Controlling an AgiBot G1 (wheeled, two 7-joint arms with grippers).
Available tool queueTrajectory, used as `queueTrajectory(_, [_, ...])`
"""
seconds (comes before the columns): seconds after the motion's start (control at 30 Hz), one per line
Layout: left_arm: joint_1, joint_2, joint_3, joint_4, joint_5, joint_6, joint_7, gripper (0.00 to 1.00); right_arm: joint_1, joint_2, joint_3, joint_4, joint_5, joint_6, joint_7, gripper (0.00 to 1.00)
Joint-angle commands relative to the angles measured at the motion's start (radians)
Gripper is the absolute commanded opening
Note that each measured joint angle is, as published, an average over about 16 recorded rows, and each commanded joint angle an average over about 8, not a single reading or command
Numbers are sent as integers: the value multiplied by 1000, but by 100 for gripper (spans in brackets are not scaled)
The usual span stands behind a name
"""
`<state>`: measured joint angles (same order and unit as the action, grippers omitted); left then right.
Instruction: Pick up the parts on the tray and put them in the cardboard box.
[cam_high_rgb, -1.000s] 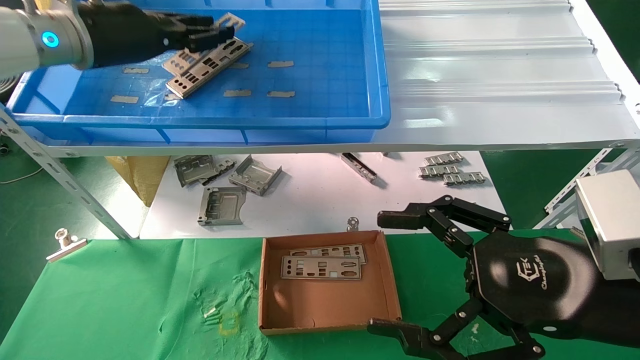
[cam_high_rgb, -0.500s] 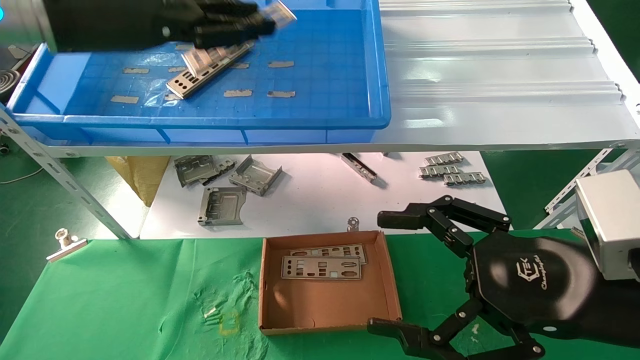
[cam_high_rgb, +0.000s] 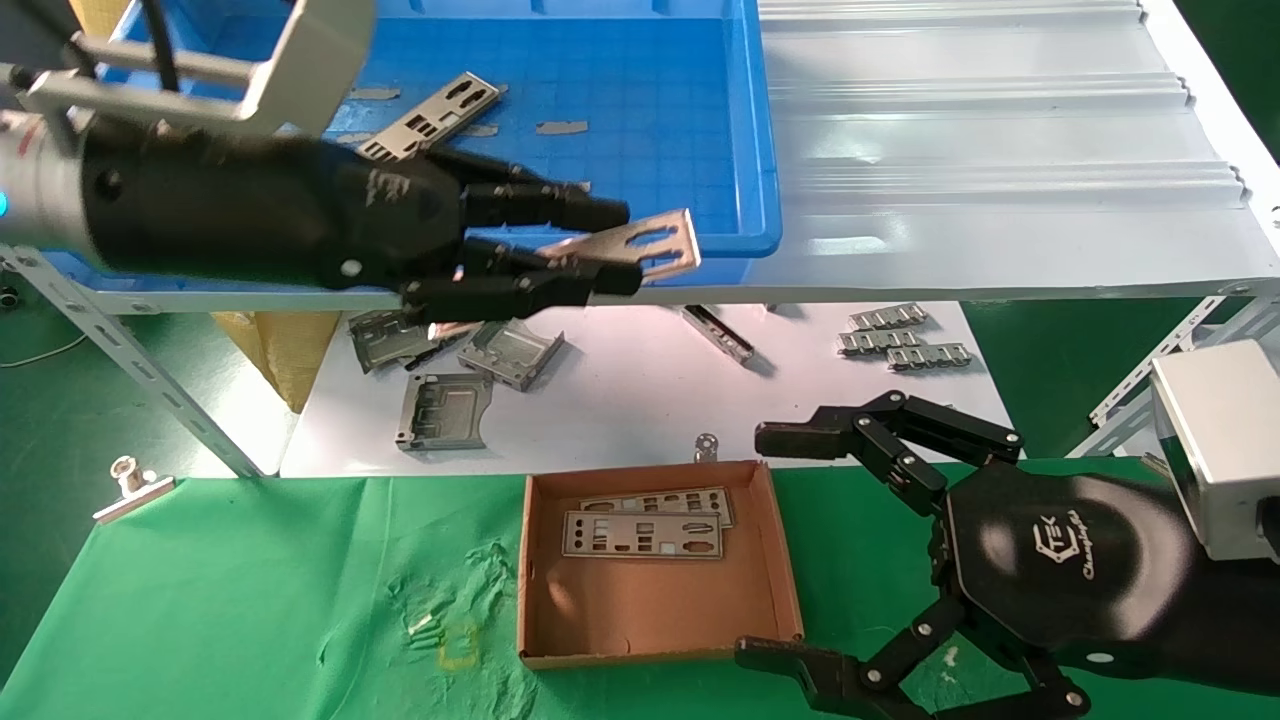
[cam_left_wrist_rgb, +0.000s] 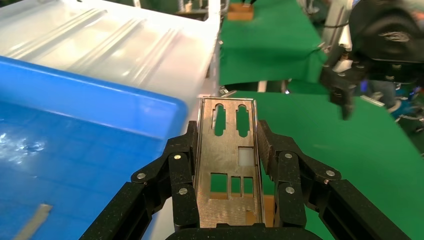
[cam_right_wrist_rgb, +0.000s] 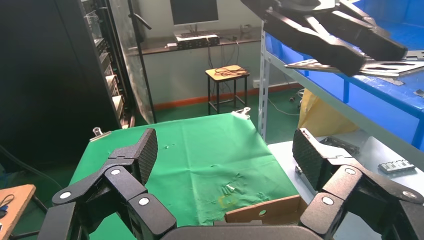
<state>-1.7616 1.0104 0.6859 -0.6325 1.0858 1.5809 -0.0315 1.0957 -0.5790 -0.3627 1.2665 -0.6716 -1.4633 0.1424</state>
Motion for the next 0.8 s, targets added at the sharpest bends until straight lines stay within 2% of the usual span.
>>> queueTrajectory(0.03, [54,-41,51,-120,-57,-8,-29,0,0,0,0,0,0,0,0,100])
queueTrajectory(0.4, [170,8,89,-104,-16,-95,117,0,0,0,0,0,0,0,0,100])
queueTrajectory(0.8, [195,112,103,-24,-3,-89,272,0,0,0,0,0,0,0,0,100])
